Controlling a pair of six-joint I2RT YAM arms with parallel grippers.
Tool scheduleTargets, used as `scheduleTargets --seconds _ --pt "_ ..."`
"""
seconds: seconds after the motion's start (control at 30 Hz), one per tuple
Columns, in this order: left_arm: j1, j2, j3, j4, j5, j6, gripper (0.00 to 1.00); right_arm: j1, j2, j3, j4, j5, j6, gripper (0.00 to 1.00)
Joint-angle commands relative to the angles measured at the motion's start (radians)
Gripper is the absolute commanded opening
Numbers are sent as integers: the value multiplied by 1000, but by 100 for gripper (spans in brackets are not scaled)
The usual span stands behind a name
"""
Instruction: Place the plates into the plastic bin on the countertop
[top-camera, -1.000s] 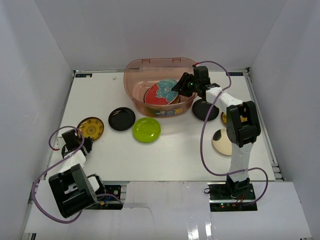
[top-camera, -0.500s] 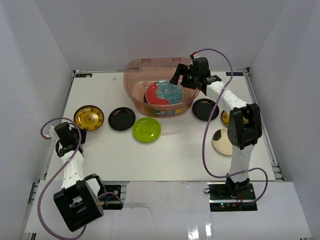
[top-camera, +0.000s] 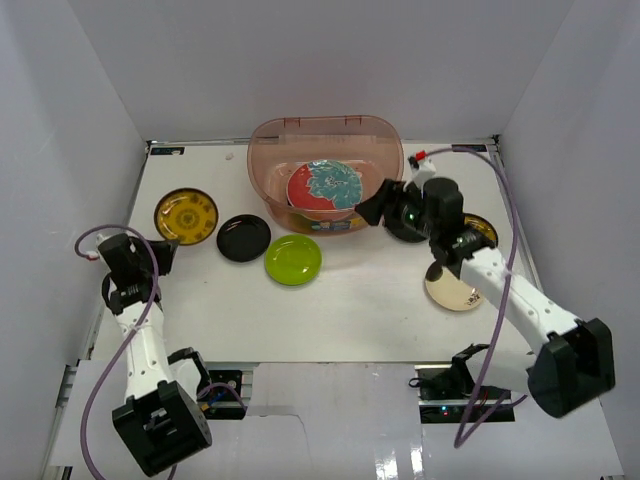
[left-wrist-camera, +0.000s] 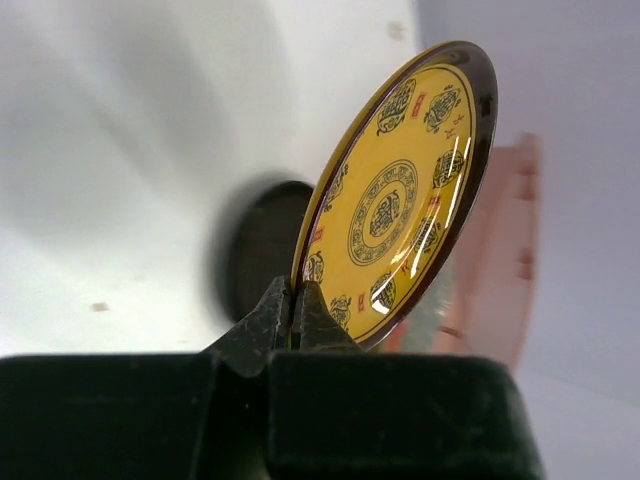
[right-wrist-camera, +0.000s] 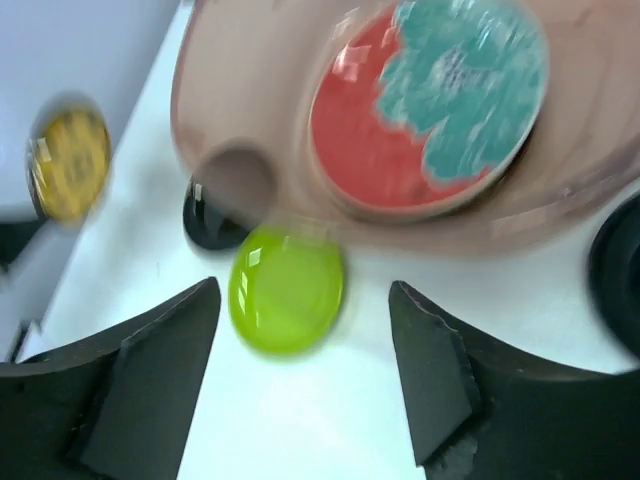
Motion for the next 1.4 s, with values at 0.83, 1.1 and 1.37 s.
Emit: scheduleTargets --seconds 0.83,1.1,1.37 --pt "-738 884 1048 -164 -24 216 0 393 563 -368 841 303 737 54" --pt "-761 1125 1304 -399 -13 369 0 396 639 -358 892 318 798 12" --pt "-775 1256 1408 -467 4 437 0 397 212 -660 865 271 640 8"
